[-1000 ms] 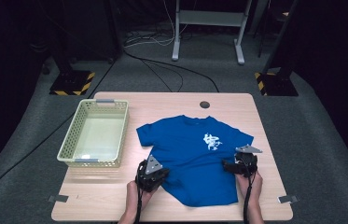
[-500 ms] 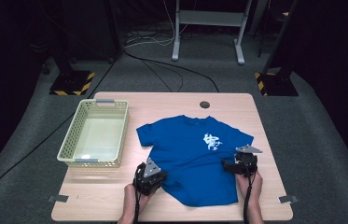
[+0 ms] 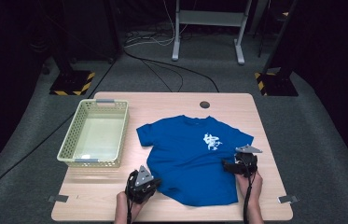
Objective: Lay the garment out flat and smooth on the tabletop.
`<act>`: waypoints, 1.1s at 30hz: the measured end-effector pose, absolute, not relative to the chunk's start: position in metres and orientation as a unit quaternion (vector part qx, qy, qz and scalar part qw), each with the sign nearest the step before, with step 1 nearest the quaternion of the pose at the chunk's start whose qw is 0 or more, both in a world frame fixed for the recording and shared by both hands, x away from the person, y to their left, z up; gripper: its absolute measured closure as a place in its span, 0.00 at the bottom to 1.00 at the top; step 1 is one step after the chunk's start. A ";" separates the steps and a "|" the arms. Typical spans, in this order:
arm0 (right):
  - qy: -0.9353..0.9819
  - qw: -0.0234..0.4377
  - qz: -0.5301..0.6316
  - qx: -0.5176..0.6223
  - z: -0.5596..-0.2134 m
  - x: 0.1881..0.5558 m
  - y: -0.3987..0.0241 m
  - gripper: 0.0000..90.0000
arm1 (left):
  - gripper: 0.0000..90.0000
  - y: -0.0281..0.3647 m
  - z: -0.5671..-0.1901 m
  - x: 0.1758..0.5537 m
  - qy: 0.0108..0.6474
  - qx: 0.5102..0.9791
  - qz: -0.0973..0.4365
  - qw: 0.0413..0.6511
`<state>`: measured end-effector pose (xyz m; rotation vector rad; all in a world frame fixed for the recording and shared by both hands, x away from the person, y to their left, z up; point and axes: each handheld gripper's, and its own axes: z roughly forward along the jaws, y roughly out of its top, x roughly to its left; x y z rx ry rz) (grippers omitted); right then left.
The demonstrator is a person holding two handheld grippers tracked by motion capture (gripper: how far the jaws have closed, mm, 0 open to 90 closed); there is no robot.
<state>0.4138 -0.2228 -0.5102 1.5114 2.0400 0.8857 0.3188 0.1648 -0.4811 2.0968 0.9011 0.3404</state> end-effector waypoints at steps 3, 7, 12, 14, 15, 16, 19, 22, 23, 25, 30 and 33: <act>0.739 0.225 0.321 0.548 -0.510 0.414 -0.223 0.11 | 0.95 0.169 -0.483 0.312 0.359 0.830 0.131 0.407; 0.739 0.225 0.321 0.548 -0.510 0.414 -0.223 0.11 | 0.95 0.174 -0.488 0.307 0.360 0.833 0.124 0.401; 0.739 0.225 0.321 0.548 -0.510 0.414 -0.223 0.11 | 0.95 0.187 -0.492 0.303 0.370 0.832 0.115 0.398; 0.739 0.225 0.321 0.548 -0.510 0.414 -0.223 0.11 | 0.94 0.191 -0.494 0.300 0.372 0.832 0.113 0.395; 0.739 0.225 0.321 0.548 -0.510 0.414 -0.223 0.11 | 0.94 0.195 -0.494 0.299 0.374 0.834 0.109 0.391; 0.739 0.225 0.321 0.548 -0.510 0.414 -0.223 0.11 | 0.93 0.198 -0.494 0.298 0.377 0.834 0.104 0.390; 0.739 0.225 0.321 0.549 -0.510 0.414 -0.223 0.11 | 0.86 0.210 -0.492 0.294 0.390 0.832 0.091 0.384; 0.738 0.225 0.320 0.549 -0.510 0.413 -0.223 0.11 | 0.72 0.222 -0.485 0.291 0.400 0.828 0.087 0.383; 0.738 0.225 0.320 0.550 -0.510 0.413 -0.223 0.11 | 0.67 0.225 -0.481 0.290 0.398 0.830 0.081 0.381; 0.738 0.225 0.320 0.550 -0.510 0.413 -0.223 0.11 | 0.57 0.228 -0.470 0.294 0.399 0.836 0.083 0.367; 0.738 0.225 0.320 0.550 -0.510 0.413 -0.223 0.11 | 0.38 0.223 -0.457 0.320 0.403 0.823 0.106 0.386; 0.738 0.225 0.320 0.550 -0.510 0.413 -0.223 0.11 | 0.33 0.205 -0.471 0.337 0.395 0.832 0.112 0.372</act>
